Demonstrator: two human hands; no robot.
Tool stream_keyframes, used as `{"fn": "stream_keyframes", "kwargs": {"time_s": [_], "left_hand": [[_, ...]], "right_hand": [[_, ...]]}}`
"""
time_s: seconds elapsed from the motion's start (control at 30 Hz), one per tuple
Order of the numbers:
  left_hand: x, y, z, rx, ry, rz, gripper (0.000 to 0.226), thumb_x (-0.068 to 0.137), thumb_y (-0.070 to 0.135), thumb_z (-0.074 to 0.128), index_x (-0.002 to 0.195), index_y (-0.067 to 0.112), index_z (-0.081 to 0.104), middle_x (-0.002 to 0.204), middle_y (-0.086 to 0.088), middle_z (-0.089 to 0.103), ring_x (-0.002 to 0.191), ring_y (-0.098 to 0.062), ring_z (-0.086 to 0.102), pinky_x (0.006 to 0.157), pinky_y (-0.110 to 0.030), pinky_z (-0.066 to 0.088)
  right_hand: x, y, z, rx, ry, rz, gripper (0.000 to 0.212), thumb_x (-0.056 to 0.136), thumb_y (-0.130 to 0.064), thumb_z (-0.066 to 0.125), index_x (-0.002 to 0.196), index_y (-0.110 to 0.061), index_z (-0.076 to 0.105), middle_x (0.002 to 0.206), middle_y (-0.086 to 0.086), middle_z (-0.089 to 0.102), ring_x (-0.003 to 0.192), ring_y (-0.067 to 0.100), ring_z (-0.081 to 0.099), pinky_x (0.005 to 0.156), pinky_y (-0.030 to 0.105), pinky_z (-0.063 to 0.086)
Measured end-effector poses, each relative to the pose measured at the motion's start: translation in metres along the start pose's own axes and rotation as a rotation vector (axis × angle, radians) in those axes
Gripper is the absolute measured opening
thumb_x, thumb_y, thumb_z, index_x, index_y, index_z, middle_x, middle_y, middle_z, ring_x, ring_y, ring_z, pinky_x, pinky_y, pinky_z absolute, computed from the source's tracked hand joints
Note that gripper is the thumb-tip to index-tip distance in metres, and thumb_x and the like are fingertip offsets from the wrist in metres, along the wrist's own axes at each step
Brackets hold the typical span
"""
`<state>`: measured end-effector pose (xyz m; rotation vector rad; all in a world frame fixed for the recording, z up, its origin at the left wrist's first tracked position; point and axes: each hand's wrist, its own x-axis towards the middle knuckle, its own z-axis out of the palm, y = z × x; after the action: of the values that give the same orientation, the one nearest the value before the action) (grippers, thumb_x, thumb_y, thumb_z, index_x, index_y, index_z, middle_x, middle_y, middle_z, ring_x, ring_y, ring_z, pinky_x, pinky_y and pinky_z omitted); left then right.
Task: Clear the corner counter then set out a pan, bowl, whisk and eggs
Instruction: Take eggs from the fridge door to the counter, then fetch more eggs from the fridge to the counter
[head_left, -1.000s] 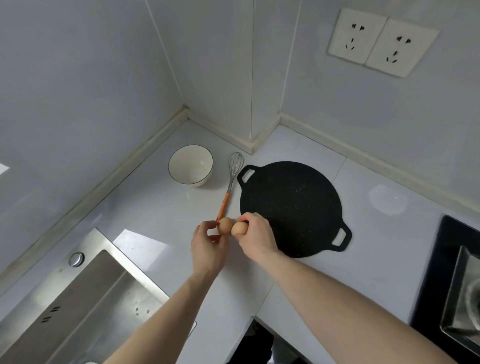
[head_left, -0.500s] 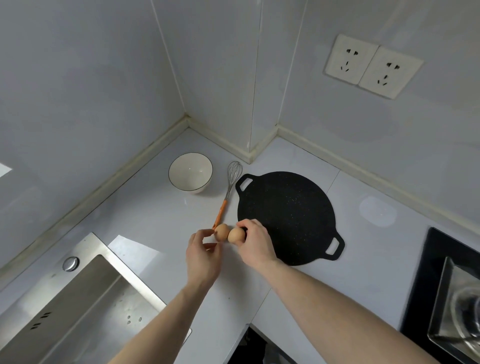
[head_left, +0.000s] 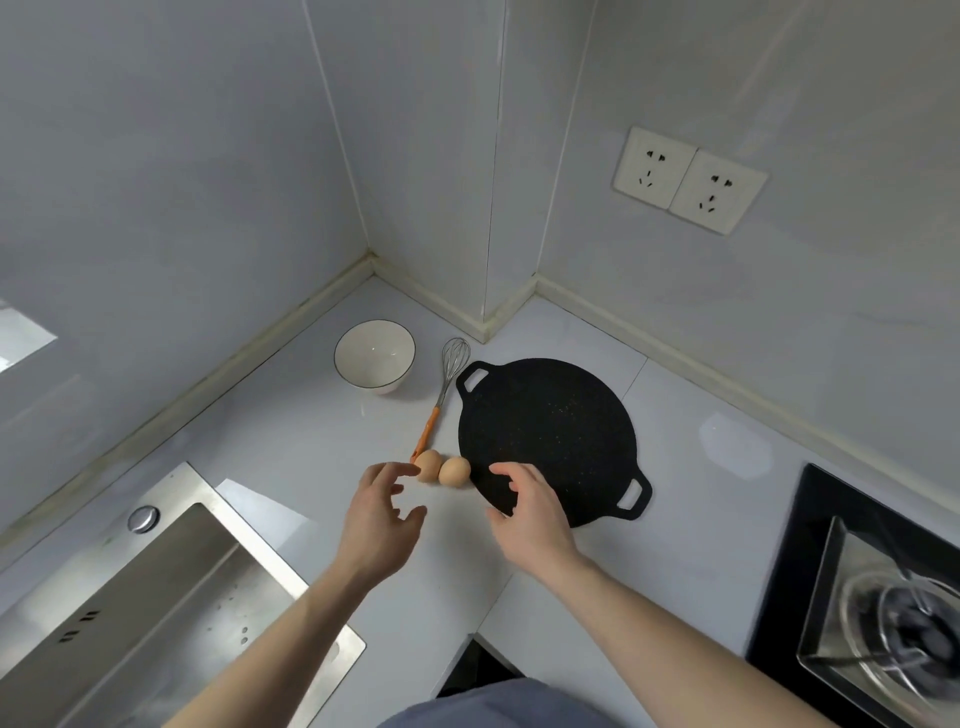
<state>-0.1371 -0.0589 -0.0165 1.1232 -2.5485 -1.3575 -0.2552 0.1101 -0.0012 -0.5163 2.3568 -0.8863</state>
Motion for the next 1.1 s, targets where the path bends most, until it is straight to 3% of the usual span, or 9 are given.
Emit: {"fn": "stream_keyframes", "kwargs": {"time_s": [0.07, 0.17, 0.23, 0.3, 0.43, 0.63, 0.8, 1.1], "left_hand": [[-0.014, 0.008, -0.009, 0.073, -0.044, 0.053, 0.04, 0.089, 0.018, 0.074, 0.121, 0.033, 0.058, 0.13, 0.011, 0.047, 0.112, -0.012, 0.056, 0.092, -0.031, 0.055], [-0.034, 0.025, -0.013, 0.18, -0.12, 0.135, 0.035, 0.091, 0.026, 0.072, 0.118, 0.04, 0.056, 0.133, 0.015, 0.047, 0.116, -0.012, 0.055, 0.098, -0.036, 0.054], [-0.043, 0.042, -0.009, 0.245, -0.163, 0.195, 0.033, 0.091, 0.028, 0.07, 0.119, 0.04, 0.056, 0.136, 0.015, 0.048, 0.118, -0.014, 0.055, 0.101, -0.036, 0.052], [-0.052, 0.064, 0.001, 0.298, -0.194, 0.287, 0.033, 0.093, 0.027, 0.069, 0.122, 0.036, 0.057, 0.135, 0.016, 0.046, 0.118, -0.013, 0.055, 0.1, -0.031, 0.05], [-0.068, 0.11, 0.024, 0.31, -0.245, 0.468, 0.032, 0.094, 0.025, 0.068, 0.123, 0.034, 0.058, 0.132, 0.018, 0.049, 0.121, -0.005, 0.051, 0.102, -0.018, 0.043], [-0.112, 0.185, 0.075, 0.299, -0.407, 0.763, 0.033, 0.092, 0.023, 0.069, 0.122, 0.032, 0.061, 0.127, 0.022, 0.05, 0.114, 0.0, 0.053, 0.093, -0.008, 0.039], [-0.184, 0.236, 0.124, 0.295, -0.562, 0.931, 0.033, 0.094, 0.021, 0.066, 0.123, 0.035, 0.059, 0.129, 0.023, 0.049, 0.115, 0.0, 0.051, 0.096, -0.017, 0.039], [-0.384, 0.278, 0.208, 0.238, -0.866, 1.217, 0.035, 0.092, 0.024, 0.069, 0.123, 0.037, 0.059, 0.126, 0.023, 0.052, 0.12, 0.001, 0.052, 0.107, -0.027, 0.043]], "right_hand": [[-0.016, 0.008, -0.012, 0.051, 0.037, -0.001, 0.055, 0.091, -0.015, 0.071, 0.14, -0.031, 0.051, 0.138, -0.014, 0.049, 0.127, 0.008, 0.051, 0.097, 0.025, 0.053], [-0.038, 0.018, -0.029, 0.123, 0.081, -0.009, 0.053, 0.091, -0.013, 0.071, 0.138, -0.03, 0.052, 0.129, -0.019, 0.048, 0.119, 0.001, 0.05, 0.08, 0.005, 0.047], [-0.052, 0.025, -0.041, 0.141, 0.114, -0.015, 0.052, 0.091, -0.016, 0.07, 0.137, -0.032, 0.053, 0.127, -0.022, 0.046, 0.116, -0.001, 0.05, 0.074, 0.001, 0.045], [-0.068, 0.034, -0.053, 0.149, 0.157, -0.025, 0.052, 0.091, -0.019, 0.071, 0.137, -0.033, 0.052, 0.129, -0.023, 0.047, 0.118, -0.003, 0.048, 0.084, 0.004, 0.045], [-0.105, 0.048, -0.08, 0.189, 0.228, 0.012, 0.053, 0.092, -0.024, 0.069, 0.139, -0.037, 0.049, 0.13, -0.027, 0.042, 0.121, -0.003, 0.044, 0.106, 0.021, 0.045], [-0.197, 0.087, -0.129, 0.305, 0.449, 0.122, 0.049, 0.091, -0.031, 0.067, 0.136, -0.043, 0.049, 0.135, -0.025, 0.046, 0.125, 0.0, 0.047, 0.107, 0.027, 0.046], [-0.302, 0.121, -0.159, 0.386, 0.684, 0.198, 0.053, 0.089, -0.031, 0.069, 0.137, -0.042, 0.049, 0.135, -0.024, 0.05, 0.126, -0.001, 0.048, 0.105, 0.028, 0.047], [-0.544, 0.187, -0.16, 0.435, 1.05, 0.392, 0.053, 0.089, -0.027, 0.071, 0.137, -0.038, 0.051, 0.135, -0.021, 0.049, 0.122, 0.001, 0.05, 0.102, 0.025, 0.046]]}}
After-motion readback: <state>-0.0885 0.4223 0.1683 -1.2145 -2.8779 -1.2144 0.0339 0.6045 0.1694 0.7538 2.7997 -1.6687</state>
